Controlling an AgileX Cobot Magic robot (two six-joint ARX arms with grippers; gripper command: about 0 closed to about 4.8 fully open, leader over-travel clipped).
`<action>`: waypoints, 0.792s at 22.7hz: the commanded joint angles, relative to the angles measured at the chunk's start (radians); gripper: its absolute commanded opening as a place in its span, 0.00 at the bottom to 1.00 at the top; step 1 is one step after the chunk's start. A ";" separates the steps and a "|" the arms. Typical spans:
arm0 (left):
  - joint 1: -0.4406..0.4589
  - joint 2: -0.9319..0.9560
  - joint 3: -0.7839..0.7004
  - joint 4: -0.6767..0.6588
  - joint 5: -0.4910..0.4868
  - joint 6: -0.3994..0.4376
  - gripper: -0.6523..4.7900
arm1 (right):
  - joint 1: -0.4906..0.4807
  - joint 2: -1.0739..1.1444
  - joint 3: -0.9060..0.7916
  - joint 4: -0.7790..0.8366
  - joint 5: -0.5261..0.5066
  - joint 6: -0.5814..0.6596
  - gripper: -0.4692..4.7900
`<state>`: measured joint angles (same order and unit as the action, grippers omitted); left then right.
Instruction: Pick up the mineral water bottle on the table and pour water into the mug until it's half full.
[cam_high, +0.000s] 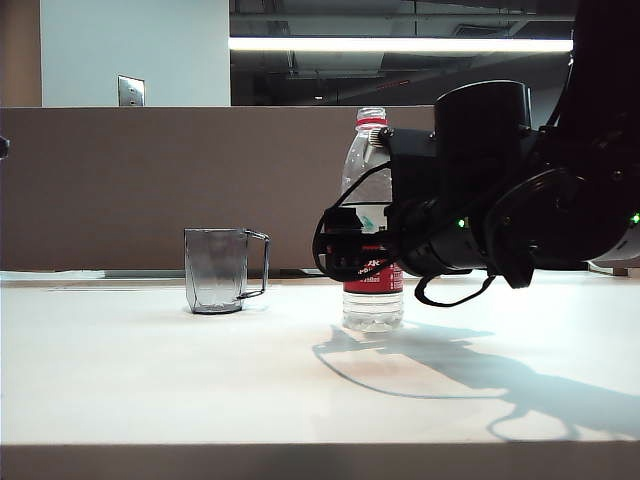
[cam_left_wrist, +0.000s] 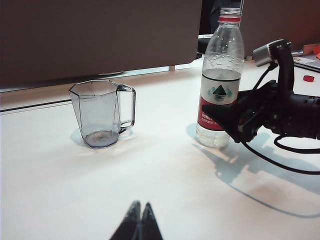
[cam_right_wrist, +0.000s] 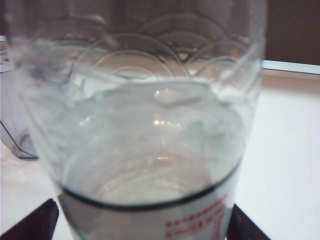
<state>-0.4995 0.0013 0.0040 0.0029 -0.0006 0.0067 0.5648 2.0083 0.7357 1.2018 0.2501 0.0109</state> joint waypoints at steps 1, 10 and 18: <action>0.000 0.000 0.003 0.010 0.003 0.000 0.11 | 0.000 -0.003 0.005 0.024 0.018 0.008 1.00; 0.000 0.000 0.003 0.010 0.004 0.000 0.11 | 0.000 -0.002 0.005 0.034 0.044 0.047 1.00; 0.000 0.000 0.003 0.010 0.004 0.000 0.11 | -0.002 0.036 0.049 0.034 0.043 0.046 1.00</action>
<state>-0.4995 0.0010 0.0040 0.0029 -0.0006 0.0067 0.5625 2.0495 0.7769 1.2137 0.2882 0.0532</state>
